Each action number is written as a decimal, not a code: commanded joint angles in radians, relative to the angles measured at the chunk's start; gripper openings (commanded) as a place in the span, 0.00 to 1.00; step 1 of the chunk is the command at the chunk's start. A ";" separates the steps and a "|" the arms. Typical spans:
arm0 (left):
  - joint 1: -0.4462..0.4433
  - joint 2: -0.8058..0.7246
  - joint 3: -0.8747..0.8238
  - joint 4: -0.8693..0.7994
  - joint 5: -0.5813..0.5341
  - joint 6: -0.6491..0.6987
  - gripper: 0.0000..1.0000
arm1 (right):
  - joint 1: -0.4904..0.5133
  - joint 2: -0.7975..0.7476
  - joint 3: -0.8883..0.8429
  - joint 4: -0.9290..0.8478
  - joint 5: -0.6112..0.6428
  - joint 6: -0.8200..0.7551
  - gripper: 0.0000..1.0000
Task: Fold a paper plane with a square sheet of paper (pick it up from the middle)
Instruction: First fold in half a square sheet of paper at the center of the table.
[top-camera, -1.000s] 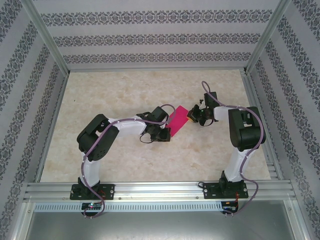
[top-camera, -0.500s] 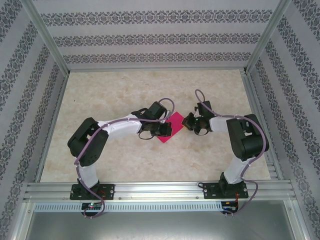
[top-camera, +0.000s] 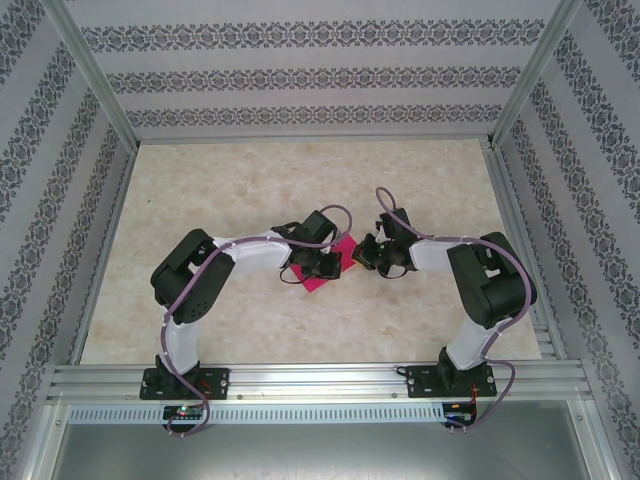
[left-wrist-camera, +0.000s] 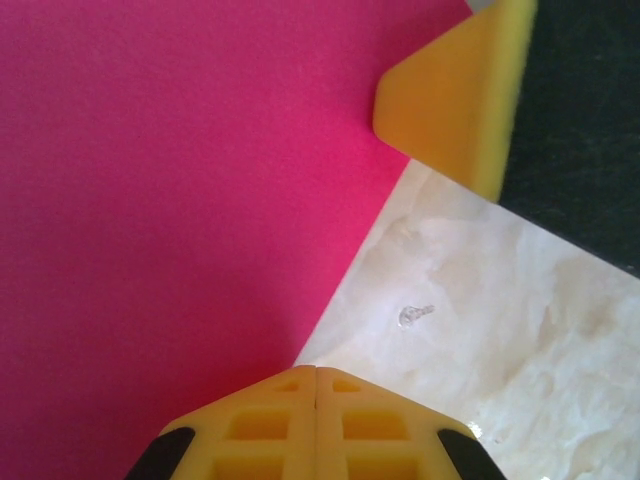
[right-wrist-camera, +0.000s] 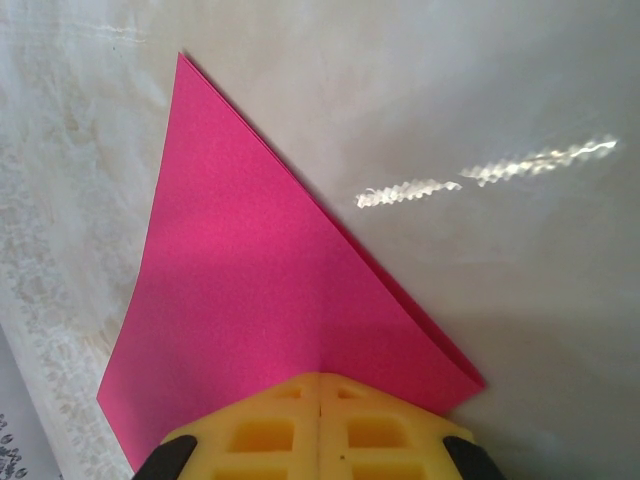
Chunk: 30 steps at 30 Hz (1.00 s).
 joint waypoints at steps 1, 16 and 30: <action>-0.005 -0.009 -0.031 -0.007 -0.046 0.031 0.00 | -0.001 0.017 0.001 -0.017 0.017 -0.008 0.00; 0.010 0.031 -0.074 -0.100 -0.036 -0.027 0.00 | -0.104 0.036 0.021 -0.034 0.036 -0.067 0.00; 0.015 -0.004 0.000 -0.080 0.039 -0.028 0.03 | -0.117 -0.135 0.082 -0.173 0.093 -0.147 0.00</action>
